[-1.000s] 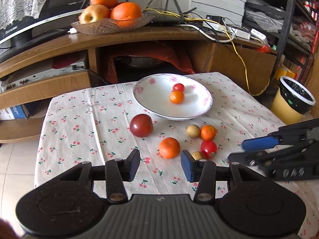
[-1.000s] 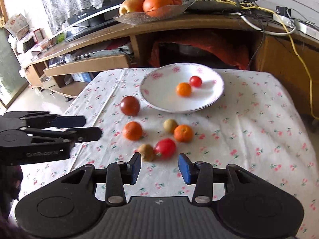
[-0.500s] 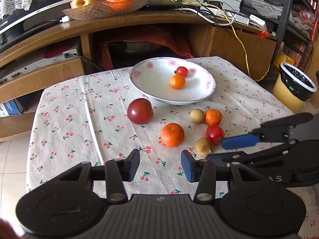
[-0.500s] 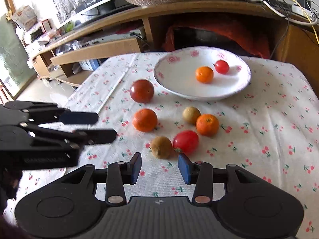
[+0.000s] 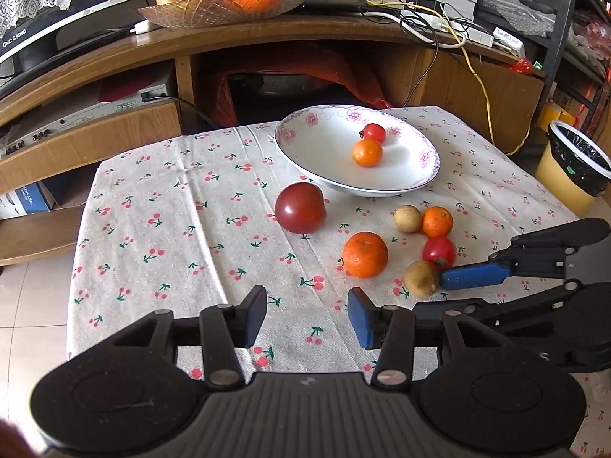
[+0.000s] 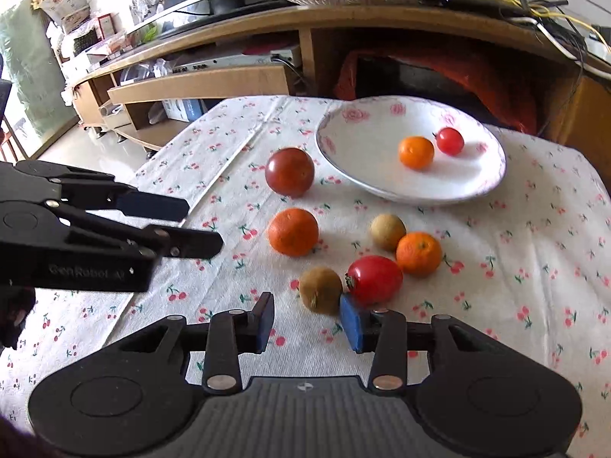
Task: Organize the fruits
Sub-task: 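Grasp the orange with the left tool while the right tool grasps a brown kiwi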
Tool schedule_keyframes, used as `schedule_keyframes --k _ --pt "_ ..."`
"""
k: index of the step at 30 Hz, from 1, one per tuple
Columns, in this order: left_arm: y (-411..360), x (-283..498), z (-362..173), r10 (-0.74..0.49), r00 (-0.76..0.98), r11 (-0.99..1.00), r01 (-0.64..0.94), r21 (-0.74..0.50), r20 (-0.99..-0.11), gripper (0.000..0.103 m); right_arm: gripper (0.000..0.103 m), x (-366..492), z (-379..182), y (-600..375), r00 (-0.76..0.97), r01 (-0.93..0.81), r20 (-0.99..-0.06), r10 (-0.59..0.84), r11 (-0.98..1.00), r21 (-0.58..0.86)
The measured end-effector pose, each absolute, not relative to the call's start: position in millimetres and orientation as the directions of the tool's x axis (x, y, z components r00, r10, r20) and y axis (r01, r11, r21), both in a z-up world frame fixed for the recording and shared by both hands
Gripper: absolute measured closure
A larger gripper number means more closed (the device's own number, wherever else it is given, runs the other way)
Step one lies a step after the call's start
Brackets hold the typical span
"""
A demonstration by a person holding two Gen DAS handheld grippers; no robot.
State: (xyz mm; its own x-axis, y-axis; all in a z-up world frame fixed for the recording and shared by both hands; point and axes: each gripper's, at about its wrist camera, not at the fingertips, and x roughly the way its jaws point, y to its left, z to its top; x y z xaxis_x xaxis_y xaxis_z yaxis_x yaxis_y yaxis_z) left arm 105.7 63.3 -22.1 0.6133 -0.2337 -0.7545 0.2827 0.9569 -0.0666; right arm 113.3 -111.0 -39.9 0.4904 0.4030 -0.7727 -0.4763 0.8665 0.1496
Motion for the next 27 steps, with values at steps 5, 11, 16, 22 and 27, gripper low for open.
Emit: schedule_keyframes --k 5,11,16,22,27 --pt "57 106 -24 -0.255 0.600 0.946 0.316 -0.068 -0.758 0.048 0.070 120 -43 -111 0.508 -0.446 -0.754 0.417 0.876 0.184" --pt "48 109 -22 -0.280 0.600 0.936 0.344 -0.074 -0.750 0.048 0.080 125 -47 -109 0.523 -0.445 -0.749 0.405 0.880 0.166" --pt "37 116 -23 -0.313 0.602 0.924 0.373 -0.088 -0.735 0.048 0.081 121 -41 -120 0.504 -0.432 -0.762 0.407 0.883 0.186" --pt "17 131 -40 -0.303 0.602 0.925 0.373 -0.075 -0.739 0.048 0.081 109 -40 -141 0.485 -0.392 -0.788 0.380 0.900 0.193" --pt "6 136 -49 -0.281 0.617 0.932 0.359 -0.055 -0.735 0.050 0.081 103 -38 -153 0.476 -0.388 -0.787 0.392 0.897 0.212"
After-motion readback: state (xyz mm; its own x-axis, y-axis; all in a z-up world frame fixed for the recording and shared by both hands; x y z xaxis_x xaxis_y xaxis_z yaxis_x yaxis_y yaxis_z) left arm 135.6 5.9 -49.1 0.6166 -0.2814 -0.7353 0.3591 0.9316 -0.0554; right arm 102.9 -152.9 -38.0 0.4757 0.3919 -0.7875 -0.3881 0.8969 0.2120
